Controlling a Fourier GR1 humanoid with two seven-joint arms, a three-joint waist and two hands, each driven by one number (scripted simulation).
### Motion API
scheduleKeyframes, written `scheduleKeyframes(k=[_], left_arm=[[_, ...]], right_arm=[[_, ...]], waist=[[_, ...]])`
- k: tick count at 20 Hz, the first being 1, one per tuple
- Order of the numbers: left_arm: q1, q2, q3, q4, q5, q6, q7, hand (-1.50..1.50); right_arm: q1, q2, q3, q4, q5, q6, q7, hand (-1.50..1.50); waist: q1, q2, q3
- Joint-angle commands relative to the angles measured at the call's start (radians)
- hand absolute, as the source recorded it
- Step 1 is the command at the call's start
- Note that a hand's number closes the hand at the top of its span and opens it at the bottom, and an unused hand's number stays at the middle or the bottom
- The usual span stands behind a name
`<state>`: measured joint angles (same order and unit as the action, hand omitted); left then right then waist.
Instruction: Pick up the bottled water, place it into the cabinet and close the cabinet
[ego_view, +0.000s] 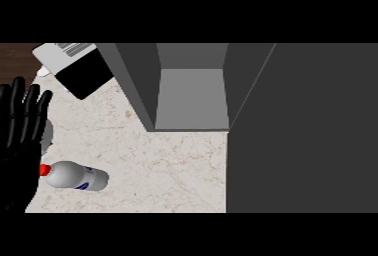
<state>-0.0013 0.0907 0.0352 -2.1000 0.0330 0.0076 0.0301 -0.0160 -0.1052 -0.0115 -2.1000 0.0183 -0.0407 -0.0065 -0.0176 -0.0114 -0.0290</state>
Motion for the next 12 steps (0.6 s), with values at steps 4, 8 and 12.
scheduleKeyframes(k=[4,8,12], left_arm=[[0.151,0.002,0.166,-0.136,0.163,0.003,0.027,-1.5],[0.244,-0.087,0.205,-0.111,0.382,0.075,0.121,-1.5],[0.332,-0.076,0.276,-0.286,0.514,0.091,0.261,-1.5]], right_arm=[[0.164,-0.033,0.01,-0.062,-0.012,0.068,0.01,-1.5],[0.241,-0.012,0.079,-0.114,-0.174,0.155,0.088,-1.5],[0.336,-0.033,0.097,-0.257,-0.206,0.173,0.156,-1.5]], waist=[[0.024,0.007,0.029],[0.038,-0.002,0.027],[0.026,0.002,0.029]])
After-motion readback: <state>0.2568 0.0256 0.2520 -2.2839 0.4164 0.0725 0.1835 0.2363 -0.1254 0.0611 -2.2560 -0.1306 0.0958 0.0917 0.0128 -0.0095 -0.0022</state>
